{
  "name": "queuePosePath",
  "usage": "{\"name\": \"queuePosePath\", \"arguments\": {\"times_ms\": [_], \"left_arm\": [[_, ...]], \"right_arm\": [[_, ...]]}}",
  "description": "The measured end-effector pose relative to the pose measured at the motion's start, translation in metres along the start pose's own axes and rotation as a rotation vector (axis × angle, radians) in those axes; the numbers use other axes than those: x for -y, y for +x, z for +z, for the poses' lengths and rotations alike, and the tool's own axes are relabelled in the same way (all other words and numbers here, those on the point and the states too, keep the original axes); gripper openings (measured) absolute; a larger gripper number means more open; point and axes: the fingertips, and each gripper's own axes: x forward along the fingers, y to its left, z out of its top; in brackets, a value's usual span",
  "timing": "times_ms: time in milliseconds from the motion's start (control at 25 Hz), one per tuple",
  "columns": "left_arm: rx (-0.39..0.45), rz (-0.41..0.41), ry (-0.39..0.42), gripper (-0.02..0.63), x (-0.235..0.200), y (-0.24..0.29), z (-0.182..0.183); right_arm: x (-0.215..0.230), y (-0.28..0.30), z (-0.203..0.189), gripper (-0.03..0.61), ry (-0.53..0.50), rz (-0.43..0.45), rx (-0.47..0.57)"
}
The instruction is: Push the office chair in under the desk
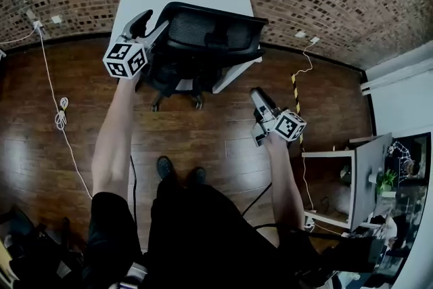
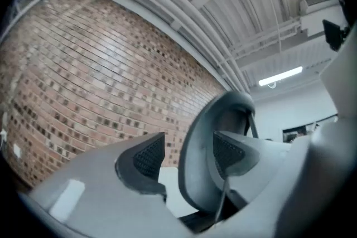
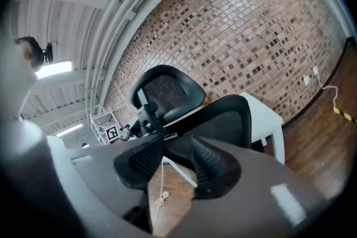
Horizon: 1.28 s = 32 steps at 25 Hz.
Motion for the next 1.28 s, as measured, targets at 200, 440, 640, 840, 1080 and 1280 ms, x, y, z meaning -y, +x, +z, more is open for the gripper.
{"name": "queuePosePath", "arguments": {"times_ms": [200,440,640,840,1080,1280], "left_arm": [[0.227,0.092,-0.235,0.359,0.032,-0.175,0.013],[-0.096,0.238,-0.321,0.337,0.198,-0.418,-0.156],[-0.146,0.321,-0.291,0.337,0.290,-0.491,-0.178],[-0.084,0.279,-0.153,0.337,0.317,-0.538,-0.103],[0.094,0.120,0.022,0.339,0.444,-0.544,-0.129],[0.099,-0.100,0.042,0.339,0.507,-0.563,-0.135]], "right_arm": [[-0.087,-0.049,-0.041,0.143,0.133,0.211,0.057],[-0.136,-0.118,-0.100,0.123,0.203,0.369,-0.001],[-0.157,-0.138,-0.125,0.123,0.222,0.428,-0.046],[-0.206,-0.168,-0.197,0.123,0.287,0.426,-0.067],[-0.184,-0.283,-0.276,0.123,0.110,0.351,-0.102],[-0.217,-0.344,-0.313,0.123,0.036,0.280,-0.029]]}}
